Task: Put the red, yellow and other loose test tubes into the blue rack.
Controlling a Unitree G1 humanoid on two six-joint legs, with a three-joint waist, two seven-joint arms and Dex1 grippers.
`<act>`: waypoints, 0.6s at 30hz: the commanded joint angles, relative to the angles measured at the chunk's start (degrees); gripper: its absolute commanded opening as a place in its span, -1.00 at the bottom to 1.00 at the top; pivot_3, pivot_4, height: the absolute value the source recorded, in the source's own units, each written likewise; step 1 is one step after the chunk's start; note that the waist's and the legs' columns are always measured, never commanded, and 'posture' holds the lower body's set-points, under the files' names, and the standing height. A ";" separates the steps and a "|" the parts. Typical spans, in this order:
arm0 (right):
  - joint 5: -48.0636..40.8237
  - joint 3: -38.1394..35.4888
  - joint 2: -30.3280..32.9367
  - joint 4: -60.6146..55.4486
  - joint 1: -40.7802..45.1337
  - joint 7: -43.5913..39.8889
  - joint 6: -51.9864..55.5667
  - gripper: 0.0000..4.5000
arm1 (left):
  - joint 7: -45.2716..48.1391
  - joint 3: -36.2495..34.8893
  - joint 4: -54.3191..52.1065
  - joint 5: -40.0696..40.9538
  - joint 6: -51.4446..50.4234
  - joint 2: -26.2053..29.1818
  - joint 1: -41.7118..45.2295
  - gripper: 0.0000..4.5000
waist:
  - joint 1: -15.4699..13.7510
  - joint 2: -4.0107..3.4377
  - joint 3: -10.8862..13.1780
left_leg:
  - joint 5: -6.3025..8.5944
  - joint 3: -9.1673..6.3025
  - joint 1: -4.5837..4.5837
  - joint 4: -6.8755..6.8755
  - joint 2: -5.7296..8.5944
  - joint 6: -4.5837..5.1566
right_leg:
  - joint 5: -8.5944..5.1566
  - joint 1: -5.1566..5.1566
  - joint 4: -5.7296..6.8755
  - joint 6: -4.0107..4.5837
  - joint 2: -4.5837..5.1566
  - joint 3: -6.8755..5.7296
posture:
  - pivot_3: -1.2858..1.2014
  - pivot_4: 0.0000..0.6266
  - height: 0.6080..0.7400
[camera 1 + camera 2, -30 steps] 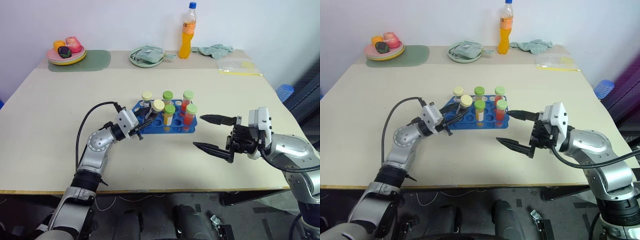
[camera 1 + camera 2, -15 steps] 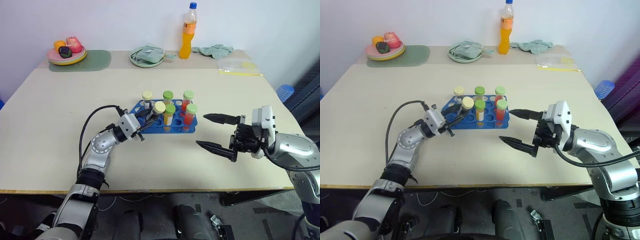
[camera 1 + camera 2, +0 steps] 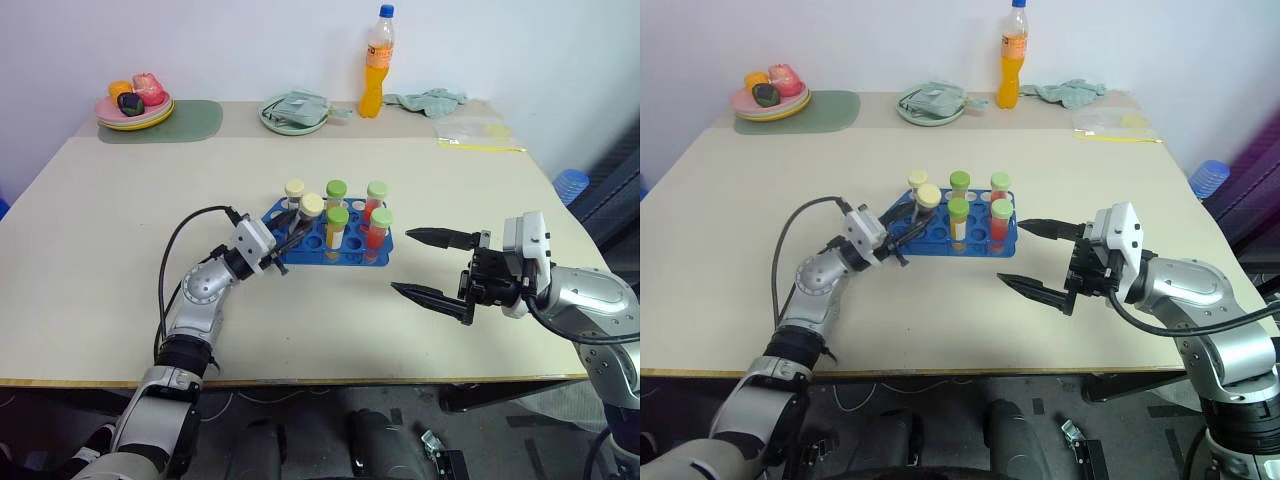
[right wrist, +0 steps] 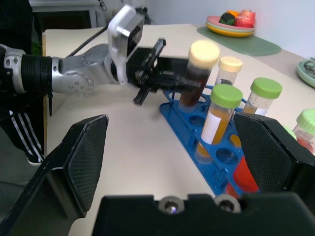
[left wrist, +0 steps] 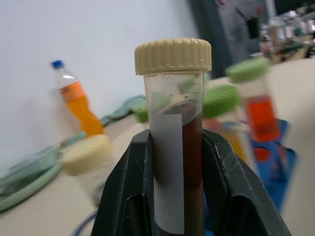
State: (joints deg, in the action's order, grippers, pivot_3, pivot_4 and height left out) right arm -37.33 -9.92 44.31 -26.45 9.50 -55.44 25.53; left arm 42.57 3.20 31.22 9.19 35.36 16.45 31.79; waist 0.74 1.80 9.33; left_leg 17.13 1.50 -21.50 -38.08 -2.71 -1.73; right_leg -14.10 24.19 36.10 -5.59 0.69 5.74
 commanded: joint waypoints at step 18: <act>-0.55 -1.48 0.38 -1.96 1.06 1.17 -0.62 1.00 | 1.95 0.29 -5.53 2.21 -2.84 -1.46 -5.41 -0.66 | 0.09 -0.01 0.00 | 0.03 0.00 0.02 0.00 0.00 0.05 | 0.00 0.00 0.00 0.00 -0.01 0.00 | 0.03 -0.52 1.00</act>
State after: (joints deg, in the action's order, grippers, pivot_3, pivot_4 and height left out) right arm -37.27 -9.88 44.28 -26.44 9.74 -54.46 25.45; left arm 43.98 3.38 26.84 10.72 32.74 15.30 26.93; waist 0.83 1.80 9.33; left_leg 17.16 1.51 -21.48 -38.07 -2.71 -1.67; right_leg -14.10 24.19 36.10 -5.59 0.68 5.74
